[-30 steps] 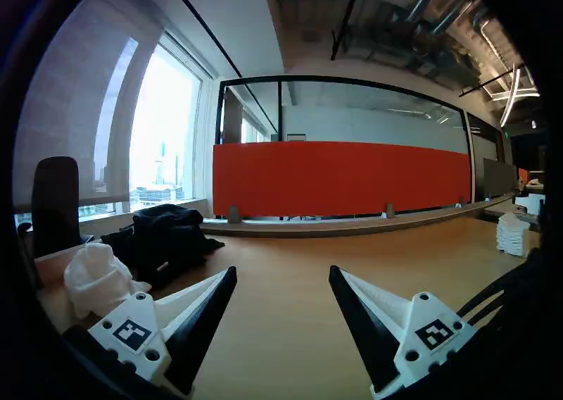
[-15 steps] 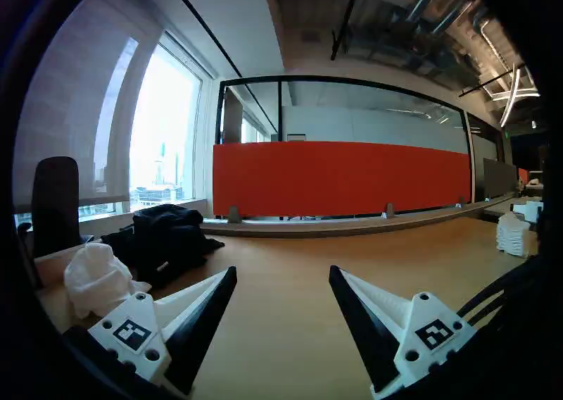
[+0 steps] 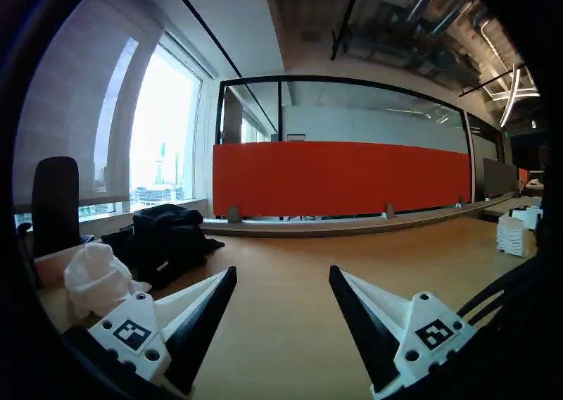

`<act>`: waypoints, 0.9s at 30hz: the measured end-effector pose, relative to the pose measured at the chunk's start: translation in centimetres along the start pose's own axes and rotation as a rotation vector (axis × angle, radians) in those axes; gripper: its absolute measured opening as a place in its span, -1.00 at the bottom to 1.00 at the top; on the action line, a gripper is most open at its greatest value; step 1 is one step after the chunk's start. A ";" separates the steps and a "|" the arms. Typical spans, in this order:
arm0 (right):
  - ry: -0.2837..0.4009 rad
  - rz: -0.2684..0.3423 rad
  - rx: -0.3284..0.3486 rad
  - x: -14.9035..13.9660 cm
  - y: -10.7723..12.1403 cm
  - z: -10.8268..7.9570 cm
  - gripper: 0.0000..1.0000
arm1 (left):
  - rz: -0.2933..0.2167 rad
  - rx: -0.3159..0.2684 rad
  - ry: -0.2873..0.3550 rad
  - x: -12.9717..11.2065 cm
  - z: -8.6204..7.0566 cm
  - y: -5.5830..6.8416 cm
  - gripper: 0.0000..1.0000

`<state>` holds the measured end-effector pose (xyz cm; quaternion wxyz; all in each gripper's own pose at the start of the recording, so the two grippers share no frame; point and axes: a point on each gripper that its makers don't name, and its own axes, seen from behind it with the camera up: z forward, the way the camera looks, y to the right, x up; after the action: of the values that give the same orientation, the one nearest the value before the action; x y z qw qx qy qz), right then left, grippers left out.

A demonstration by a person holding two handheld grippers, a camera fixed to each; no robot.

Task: Fold towel

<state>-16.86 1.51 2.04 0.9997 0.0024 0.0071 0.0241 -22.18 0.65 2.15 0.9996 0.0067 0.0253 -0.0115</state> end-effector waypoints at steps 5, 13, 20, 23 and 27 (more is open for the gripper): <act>0.002 -0.012 0.002 -0.1 -0.3 -0.1 0.93 | 0.000 0.000 0.000 0.0 0.0 0.0 0.95; 0.006 -0.037 0.009 0.0 -0.8 -0.3 0.93 | 0.000 0.000 0.000 0.0 0.0 0.0 0.95; 0.005 -0.057 0.012 0.0 -1.1 -0.4 0.93 | 0.000 0.000 0.000 0.0 0.0 0.0 0.95; 0.006 -0.063 0.012 0.0 -1.2 -0.4 0.93 | 0.000 0.000 0.000 0.0 0.0 0.0 0.95; 0.005 -0.071 0.015 -0.1 -1.4 -0.4 0.93 | 0.000 0.000 0.000 0.0 0.0 0.0 0.95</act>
<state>-16.93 0.13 1.67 0.9998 0.0099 0.0099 -0.0116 -22.22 0.61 2.14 0.9996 0.0067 0.0253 -0.0115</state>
